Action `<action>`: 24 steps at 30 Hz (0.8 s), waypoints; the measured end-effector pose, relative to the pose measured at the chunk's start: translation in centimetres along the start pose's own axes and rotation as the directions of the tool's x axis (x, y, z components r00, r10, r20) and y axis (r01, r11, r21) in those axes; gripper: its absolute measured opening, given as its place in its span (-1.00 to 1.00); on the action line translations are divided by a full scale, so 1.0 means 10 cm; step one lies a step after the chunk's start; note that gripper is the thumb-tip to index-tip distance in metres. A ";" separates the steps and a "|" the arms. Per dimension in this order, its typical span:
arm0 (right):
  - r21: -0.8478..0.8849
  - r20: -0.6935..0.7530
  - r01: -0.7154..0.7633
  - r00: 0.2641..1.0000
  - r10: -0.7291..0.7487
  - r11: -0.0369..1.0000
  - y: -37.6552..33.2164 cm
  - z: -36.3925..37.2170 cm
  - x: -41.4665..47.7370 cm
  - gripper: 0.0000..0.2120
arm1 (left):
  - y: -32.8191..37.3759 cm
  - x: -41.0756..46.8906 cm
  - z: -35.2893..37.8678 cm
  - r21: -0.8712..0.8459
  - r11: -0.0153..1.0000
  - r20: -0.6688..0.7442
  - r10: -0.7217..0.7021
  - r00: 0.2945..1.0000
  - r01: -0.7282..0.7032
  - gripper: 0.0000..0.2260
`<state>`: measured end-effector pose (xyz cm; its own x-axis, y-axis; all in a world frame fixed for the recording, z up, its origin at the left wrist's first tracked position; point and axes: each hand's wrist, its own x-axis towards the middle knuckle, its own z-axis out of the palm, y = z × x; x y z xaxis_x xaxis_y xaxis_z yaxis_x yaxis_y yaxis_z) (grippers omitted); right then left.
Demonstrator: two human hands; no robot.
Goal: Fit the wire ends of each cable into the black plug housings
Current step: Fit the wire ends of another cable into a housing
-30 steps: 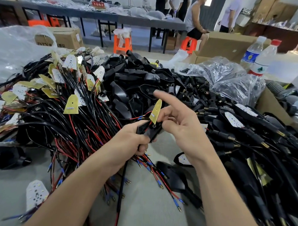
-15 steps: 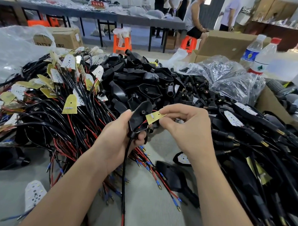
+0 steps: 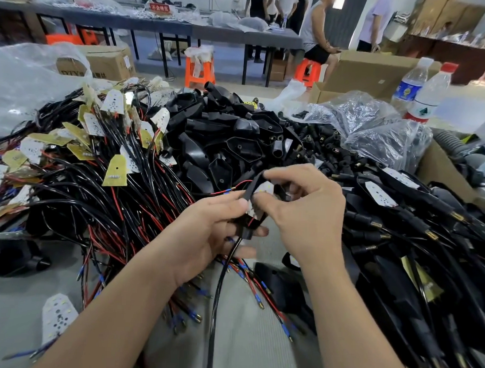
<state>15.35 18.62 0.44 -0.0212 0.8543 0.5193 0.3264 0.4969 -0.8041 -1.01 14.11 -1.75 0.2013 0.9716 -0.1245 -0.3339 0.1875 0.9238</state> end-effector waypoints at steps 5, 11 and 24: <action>0.214 0.244 -0.228 0.954 0.174 0.950 0.04 0.02 0.01 -0.69 | 0.05 -0.05 -0.05 0.059 0.996 0.081 -0.069 0.994 0.065 -0.64; 0.229 0.295 -0.281 0.932 0.209 0.932 0.09 0.08 -0.02 -0.85 | 0.08 -0.07 -0.05 0.098 0.978 0.083 -0.191 0.978 0.183 -0.53; 0.272 0.060 -0.340 0.940 0.337 0.900 0.13 0.15 0.00 -0.81 | 0.04 0.01 0.14 0.099 0.992 -0.204 -0.062 0.977 0.083 -0.66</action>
<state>14.33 19.44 -1.03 0.0332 0.9794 0.1993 0.0436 0.1978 -0.9793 0.17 14.06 -0.89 0.0293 0.9671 -0.2526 -0.2229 0.2527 0.9415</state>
